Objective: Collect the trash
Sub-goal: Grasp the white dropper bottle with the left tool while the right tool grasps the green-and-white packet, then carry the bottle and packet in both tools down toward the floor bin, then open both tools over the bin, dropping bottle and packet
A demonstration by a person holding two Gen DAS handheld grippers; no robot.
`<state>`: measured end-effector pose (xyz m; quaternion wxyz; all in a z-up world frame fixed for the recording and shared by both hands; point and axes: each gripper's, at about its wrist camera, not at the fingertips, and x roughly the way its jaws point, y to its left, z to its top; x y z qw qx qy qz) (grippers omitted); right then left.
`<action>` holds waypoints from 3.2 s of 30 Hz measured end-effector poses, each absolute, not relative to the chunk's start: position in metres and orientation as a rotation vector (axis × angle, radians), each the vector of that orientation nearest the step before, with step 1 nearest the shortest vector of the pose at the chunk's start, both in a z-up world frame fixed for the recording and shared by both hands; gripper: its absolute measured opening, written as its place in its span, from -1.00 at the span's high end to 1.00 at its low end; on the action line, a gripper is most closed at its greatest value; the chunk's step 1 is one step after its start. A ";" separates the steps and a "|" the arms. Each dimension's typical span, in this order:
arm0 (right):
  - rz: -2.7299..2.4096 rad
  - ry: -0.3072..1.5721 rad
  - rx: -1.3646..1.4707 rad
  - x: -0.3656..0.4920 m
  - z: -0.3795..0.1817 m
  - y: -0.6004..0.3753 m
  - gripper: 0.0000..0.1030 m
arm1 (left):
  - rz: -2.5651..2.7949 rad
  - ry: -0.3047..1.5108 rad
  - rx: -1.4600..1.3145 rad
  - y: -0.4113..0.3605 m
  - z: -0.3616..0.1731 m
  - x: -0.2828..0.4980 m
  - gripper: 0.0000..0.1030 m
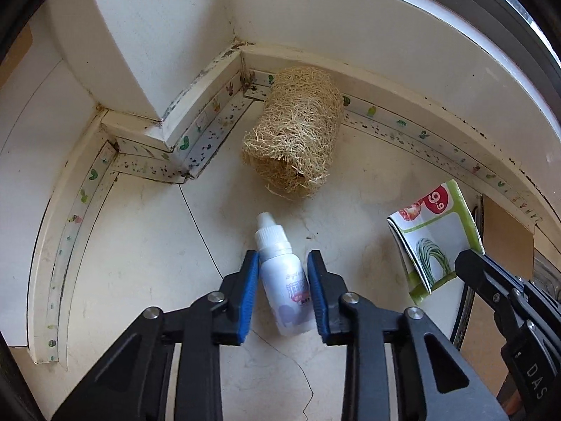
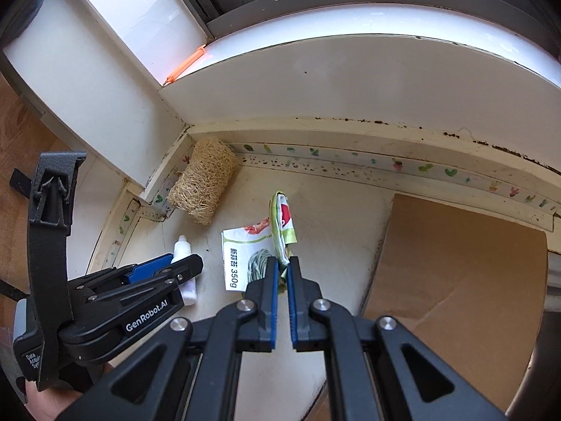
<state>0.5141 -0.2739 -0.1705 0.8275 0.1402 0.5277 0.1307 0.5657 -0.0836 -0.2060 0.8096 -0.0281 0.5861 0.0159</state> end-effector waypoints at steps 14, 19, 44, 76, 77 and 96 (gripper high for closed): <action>0.297 1.085 0.323 0.483 -0.150 -0.272 0.92 | -0.008 1.182 0.015 -0.081 -0.183 0.539 0.53; 0.311 1.044 0.345 0.458 -0.124 -0.267 0.92 | -0.032 1.136 0.019 -0.077 -0.152 0.514 0.53; 0.288 0.822 0.378 0.200 0.018 -0.208 0.92 | -0.234 0.951 0.036 -0.034 -0.026 0.249 0.53; 0.211 1.266 0.207 -0.038 -0.199 -0.100 0.92 | -0.286 1.313 -0.032 0.046 -0.266 0.012 0.53; 0.208 1.288 0.205 -0.037 -0.216 -0.101 0.92 | -0.281 1.330 -0.024 0.045 -0.284 0.011 0.53; 0.178 1.583 0.069 0.006 -0.487 -0.100 0.80 | -0.208 1.491 -0.030 0.034 -0.539 0.050 -0.11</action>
